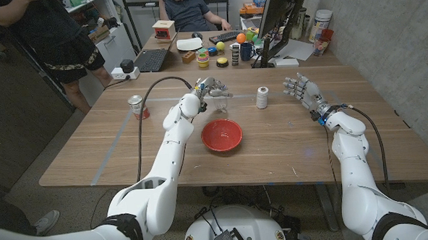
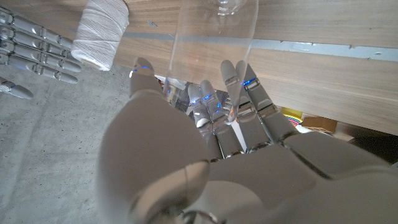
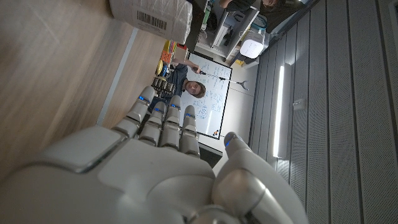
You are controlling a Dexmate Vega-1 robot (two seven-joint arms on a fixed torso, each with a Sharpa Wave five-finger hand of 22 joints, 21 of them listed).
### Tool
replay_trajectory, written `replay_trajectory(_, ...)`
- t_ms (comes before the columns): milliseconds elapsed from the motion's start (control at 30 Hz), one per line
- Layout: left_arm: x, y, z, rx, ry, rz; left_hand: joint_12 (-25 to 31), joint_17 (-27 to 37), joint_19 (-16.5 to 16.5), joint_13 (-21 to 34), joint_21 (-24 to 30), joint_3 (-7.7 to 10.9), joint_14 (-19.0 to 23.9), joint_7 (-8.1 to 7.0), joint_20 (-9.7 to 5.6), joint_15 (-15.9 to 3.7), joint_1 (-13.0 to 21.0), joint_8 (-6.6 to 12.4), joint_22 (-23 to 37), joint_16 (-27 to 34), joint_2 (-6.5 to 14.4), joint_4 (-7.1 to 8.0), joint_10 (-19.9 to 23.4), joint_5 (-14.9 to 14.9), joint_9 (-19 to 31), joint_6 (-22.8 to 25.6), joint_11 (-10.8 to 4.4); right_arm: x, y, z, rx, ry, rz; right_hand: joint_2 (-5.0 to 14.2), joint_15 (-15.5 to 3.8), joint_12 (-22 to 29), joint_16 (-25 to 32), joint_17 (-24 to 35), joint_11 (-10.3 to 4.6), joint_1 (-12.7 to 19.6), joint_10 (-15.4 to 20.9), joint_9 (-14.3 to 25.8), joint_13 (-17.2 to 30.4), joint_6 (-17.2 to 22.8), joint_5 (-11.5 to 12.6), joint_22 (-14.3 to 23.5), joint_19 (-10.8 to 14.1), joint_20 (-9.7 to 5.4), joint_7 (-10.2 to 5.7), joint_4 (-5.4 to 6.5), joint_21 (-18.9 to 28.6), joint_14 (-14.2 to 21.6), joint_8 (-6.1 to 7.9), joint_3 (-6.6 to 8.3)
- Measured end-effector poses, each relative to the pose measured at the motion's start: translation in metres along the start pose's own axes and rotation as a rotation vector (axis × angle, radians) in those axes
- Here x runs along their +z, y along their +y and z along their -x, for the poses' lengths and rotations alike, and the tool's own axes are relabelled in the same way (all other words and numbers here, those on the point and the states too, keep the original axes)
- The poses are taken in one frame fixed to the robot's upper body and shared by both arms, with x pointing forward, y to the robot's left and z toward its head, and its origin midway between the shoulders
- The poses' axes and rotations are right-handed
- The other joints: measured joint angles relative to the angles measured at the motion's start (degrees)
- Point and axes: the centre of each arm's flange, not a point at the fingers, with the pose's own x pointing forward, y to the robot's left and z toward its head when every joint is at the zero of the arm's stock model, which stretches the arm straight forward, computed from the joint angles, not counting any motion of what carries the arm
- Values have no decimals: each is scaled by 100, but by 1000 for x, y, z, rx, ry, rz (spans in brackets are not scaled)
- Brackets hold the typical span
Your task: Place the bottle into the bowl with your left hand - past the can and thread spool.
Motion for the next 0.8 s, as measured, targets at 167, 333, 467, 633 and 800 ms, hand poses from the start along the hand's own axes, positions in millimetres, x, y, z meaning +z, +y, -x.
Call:
replay_trajectory(167, 2, 4, 3, 12, -5, -1, -37, 15, 0, 0, 0, -18, 0, 0, 0, 0, 0, -22, 0, -1, 0, -18, 1, 0, 0, 0, 1, 1, 1, 0, 2, 0, 2, 0, 0, 0, 0, 0, 0, 0, 0, 0, 0, 0, 0, 0, 0, 0, 0, 0, 0, 0, 0, 0)
replay_trajectory(333, 4, 8, 5, 17, -9, -4, -40, 25, 0, 0, 0, -18, 22, -20, 0, -22, 31, -44, 0, -2, -31, -18, 55, 0, 1, 20, -9, 2, 2, 1, 3, -2, 6, -2, 0, 0, 0, 0, 0, -1, 0, 0, 0, 0, 0, 0, 0, 0, 0, -16, -22, 0, 0, -16)
replay_trajectory(467, 6, 10, 7, 22, -14, -5, -80, 25, 0, 0, 0, -18, 24, -31, 0, -25, 38, -44, 0, -13, -37, -18, 66, 0, 1, 30, -20, 2, 3, 1, 4, -3, 8, -24, 0, 0, 0, 0, 0, -23, 0, 0, 0, 0, 0, 0, 0, 0, 0, -16, -22, 0, 0, -16)
replay_trajectory(633, 8, 13, 9, 29, -23, -8, -88, 49, 0, -1, 0, -18, 61, -42, 0, -21, 38, -89, 0, -23, -38, -18, 78, -41, 1, 41, -32, 2, 3, 3, 4, -2, 9, -23, 0, 0, 0, 0, 0, -22, 0, 0, 0, 0, 0, 0, 0, 0, 0, -16, -36, 0, 0, -16)
replay_trajectory(800, 12, 15, 12, 33, -36, -12, -119, 53, 0, -1, 0, -7, 62, -42, 0, -22, 38, -89, -1, -34, -38, -29, 86, -41, 12, 40, -38, 3, 5, 4, 4, -3, 12, -23, 0, 0, 0, 0, 0, -22, 0, 0, 0, 0, 0, 0, 0, 0, -1, -16, -44, 0, 0, -16)
